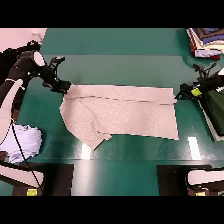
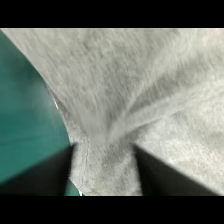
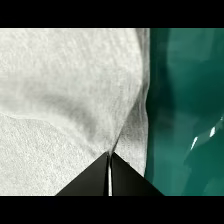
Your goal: Fold the shirts.
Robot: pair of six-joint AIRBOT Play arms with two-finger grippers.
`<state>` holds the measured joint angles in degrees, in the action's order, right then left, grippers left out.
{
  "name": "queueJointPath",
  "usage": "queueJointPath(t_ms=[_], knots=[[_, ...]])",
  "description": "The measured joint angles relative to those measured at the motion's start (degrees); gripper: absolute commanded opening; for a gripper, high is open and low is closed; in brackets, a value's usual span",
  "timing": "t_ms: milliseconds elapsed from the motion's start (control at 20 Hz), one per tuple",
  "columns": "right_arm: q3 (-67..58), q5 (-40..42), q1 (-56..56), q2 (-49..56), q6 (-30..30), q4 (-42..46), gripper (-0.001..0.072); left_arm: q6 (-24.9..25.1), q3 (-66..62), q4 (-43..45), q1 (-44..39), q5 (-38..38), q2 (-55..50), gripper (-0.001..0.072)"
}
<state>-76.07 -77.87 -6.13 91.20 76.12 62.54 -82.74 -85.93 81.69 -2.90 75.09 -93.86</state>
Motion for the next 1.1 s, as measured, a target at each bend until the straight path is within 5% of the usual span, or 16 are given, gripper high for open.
queueJointPath(t_ms=[50,400,650,1100], knots=[[0.37,0.0,-0.02,-0.11,-0.22,-0.5,0.037,-0.57,0.13,0.15,0.0,0.2,0.07,0.0549],[-0.72,-2.93,-2.95,-6.36,-0.7,-1.7,0.0367,-2.62,4.61,0.52,0.0,4.7,9.84,0.0549],[-0.9,-3.82,-4.31,-14.75,-0.79,-1.92,0.0366,-7.39,24.48,-1.75,0.02,2.23,24.57,0.0549],[-0.92,-3.19,-1.18,-18.8,-0.79,-1.99,0.0366,-11.43,56.7,-18.6,-0.04,-8.48,43.23,0.0549]])
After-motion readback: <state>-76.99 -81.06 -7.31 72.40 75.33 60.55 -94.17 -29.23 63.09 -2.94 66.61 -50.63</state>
